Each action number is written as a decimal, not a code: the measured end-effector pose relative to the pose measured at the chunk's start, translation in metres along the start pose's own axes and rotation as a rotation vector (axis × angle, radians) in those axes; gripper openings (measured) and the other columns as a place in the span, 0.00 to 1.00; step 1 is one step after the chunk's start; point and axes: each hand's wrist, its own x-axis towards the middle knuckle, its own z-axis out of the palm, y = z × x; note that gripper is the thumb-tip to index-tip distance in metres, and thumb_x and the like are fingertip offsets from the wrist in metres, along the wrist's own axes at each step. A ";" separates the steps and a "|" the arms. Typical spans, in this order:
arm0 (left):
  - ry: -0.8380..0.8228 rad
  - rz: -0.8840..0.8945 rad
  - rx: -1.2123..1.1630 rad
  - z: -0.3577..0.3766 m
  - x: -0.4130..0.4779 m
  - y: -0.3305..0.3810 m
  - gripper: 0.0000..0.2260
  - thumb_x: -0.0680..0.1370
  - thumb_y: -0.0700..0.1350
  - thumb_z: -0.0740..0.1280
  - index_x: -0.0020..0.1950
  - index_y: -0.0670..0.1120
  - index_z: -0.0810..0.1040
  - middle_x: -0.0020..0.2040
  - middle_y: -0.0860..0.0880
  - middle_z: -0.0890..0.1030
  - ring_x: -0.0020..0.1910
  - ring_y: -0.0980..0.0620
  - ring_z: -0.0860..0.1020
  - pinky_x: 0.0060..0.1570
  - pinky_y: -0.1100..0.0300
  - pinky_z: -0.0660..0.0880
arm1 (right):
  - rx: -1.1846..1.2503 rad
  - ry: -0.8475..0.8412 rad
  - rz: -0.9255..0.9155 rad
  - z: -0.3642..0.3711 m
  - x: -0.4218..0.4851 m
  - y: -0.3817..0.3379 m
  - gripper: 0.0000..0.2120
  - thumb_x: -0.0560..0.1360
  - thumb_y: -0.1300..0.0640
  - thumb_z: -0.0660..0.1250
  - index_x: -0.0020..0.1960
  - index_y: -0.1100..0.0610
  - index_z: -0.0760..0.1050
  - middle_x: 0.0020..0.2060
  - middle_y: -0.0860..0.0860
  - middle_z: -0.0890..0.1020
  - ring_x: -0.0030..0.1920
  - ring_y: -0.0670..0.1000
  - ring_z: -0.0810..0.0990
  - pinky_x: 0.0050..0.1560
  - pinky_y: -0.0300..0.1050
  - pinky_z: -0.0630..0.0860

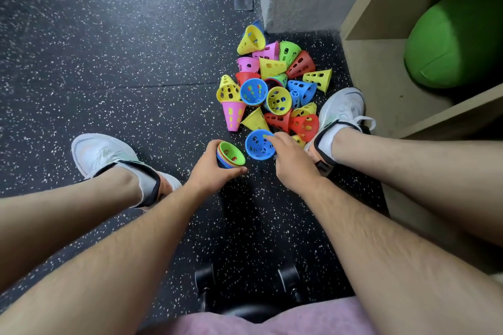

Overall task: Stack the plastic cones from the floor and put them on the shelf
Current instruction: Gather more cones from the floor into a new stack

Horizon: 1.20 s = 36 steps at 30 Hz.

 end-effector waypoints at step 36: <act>-0.044 0.038 -0.102 0.020 0.021 0.020 0.35 0.65 0.52 0.84 0.67 0.55 0.71 0.55 0.57 0.82 0.55 0.57 0.82 0.63 0.49 0.78 | -0.324 0.127 0.115 -0.018 0.009 0.020 0.25 0.69 0.71 0.63 0.64 0.56 0.74 0.59 0.51 0.75 0.61 0.55 0.68 0.62 0.47 0.67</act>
